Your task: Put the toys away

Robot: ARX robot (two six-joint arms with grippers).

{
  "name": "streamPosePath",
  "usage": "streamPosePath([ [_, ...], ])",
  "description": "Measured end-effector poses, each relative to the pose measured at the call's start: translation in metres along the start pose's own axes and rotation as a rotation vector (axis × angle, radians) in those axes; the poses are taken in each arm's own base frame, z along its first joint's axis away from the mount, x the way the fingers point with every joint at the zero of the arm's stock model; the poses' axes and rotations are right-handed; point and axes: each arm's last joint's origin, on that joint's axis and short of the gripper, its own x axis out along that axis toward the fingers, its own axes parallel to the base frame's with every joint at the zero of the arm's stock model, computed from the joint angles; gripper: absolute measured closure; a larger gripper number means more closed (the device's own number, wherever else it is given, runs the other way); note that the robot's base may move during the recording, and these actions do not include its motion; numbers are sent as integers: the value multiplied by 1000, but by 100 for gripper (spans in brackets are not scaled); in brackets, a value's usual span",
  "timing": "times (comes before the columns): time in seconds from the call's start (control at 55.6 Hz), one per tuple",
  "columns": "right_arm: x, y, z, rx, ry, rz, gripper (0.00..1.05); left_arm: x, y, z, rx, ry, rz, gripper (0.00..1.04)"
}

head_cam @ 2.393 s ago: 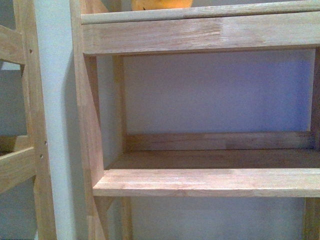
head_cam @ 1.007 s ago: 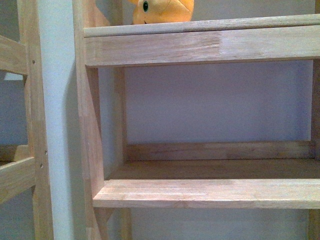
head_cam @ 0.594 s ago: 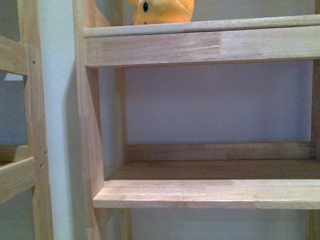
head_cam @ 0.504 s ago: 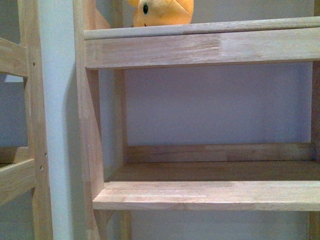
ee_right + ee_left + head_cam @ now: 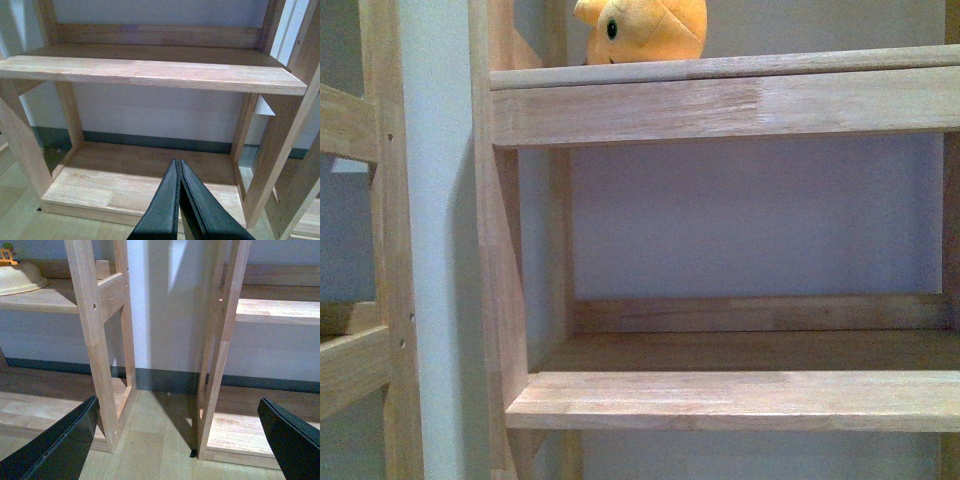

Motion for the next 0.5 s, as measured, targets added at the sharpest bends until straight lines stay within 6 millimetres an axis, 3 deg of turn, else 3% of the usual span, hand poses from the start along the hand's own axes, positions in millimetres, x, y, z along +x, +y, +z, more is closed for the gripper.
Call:
streamPosePath([
  [0.504, 0, 0, 0, 0, -1, 0, 23, 0, 0, 0, 0, 0, 0, 6],
])
